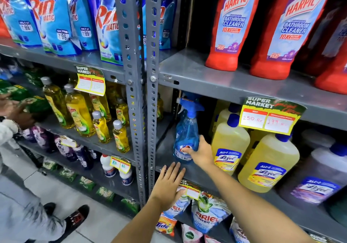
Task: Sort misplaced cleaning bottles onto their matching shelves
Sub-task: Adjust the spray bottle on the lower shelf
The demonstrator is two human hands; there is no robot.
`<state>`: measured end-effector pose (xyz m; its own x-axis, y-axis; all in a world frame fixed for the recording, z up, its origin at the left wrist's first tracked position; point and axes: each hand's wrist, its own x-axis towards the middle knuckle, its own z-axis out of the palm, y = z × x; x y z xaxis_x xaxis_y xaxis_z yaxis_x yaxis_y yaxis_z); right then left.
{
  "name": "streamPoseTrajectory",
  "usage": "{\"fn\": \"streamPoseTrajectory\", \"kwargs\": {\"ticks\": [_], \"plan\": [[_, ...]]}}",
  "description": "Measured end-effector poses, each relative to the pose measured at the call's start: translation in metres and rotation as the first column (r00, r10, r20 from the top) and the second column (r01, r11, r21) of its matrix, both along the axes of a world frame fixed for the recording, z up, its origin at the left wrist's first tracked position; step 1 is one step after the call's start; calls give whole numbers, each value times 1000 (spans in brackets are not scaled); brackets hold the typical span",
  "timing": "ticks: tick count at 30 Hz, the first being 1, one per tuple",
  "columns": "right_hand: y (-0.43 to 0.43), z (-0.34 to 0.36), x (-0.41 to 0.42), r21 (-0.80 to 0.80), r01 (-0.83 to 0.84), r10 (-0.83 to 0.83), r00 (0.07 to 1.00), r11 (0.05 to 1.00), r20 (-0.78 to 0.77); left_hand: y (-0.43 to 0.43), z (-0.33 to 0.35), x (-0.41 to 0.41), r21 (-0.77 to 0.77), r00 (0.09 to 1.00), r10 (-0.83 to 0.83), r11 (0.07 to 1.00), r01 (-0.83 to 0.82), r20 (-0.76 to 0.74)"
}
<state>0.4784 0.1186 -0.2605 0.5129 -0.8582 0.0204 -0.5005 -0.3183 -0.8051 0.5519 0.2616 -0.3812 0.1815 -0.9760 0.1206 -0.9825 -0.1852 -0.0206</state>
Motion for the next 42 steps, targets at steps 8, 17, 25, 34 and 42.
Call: {"fn": "streamPoseTrajectory", "kwargs": {"ticks": [8,17,25,34,42], "plan": [[-2,3,4,10,-19,19,999,1000,-26,0,1,-3,31,1000,19,999,-19,3],[-14,14,15,75,-69,63,995,995,79,-1,0,1,40,1000,10,999,-11,22],[-14,15,18,96,-125,112,986,987,127,-2,-3,4,27,997,2,1000,-5,81],[-19,14,18,131,-188,173,978,973,116,-1,-5,4,16,994,-6,1000,4,108],[-21,10,23,104,-202,195,978,974,68,-2,-6,5,16,999,4,1000,-5,37]]}}
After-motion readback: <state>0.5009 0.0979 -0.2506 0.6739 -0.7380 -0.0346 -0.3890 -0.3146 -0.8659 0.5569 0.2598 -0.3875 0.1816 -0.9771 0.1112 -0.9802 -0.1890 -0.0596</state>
